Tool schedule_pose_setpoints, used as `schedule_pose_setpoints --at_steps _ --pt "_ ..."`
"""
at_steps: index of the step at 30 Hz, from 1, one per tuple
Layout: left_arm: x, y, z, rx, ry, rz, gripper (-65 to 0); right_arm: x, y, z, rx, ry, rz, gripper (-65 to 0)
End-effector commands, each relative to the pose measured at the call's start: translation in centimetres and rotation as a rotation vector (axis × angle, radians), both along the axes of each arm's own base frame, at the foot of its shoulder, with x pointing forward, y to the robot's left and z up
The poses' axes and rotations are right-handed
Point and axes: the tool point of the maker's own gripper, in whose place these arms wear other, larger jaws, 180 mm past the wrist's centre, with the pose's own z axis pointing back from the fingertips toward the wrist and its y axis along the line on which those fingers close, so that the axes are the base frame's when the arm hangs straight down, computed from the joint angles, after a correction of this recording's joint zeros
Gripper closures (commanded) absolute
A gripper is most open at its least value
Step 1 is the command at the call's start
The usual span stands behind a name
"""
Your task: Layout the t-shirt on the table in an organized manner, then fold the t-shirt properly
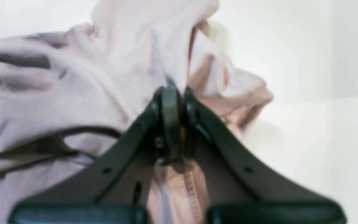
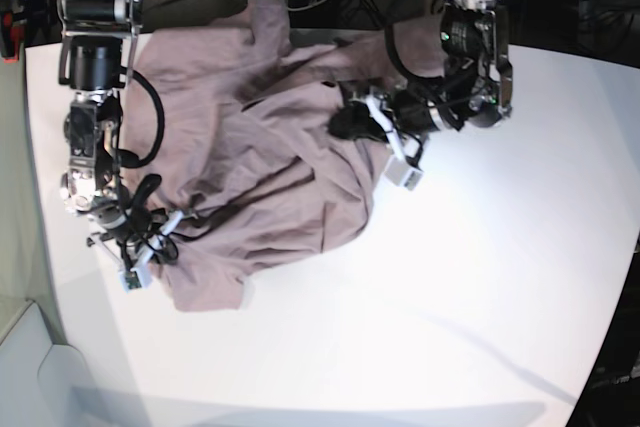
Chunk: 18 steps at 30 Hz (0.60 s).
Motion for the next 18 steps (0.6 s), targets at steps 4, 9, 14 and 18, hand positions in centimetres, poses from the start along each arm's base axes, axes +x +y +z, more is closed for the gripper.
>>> schedule_pose_setpoints --at_steps 4,9,14,18 --pt "4.5 5.2 3.1 0.018 -0.122 0.131 -0.3 1.4 -0.3 2.2 0.003 -0.066 -0.001 0.0" --pt "8.0 10.6 5.6 0.101 -0.208 0.195 -0.3 1.4 -0.3 2.3 0.000 -0.069 0.000 0.0" --pt "11.5 14.8 9.6 0.202 -0.323 0.207 -0.3 1.4 -0.3 2.3 -0.001 -0.068 0.000 0.0" --pt "13.5 19.3 11.8 0.300 -0.358 0.228 -0.3 1.4 -0.3 2.3 0.002 -0.068 0.000 0.0"
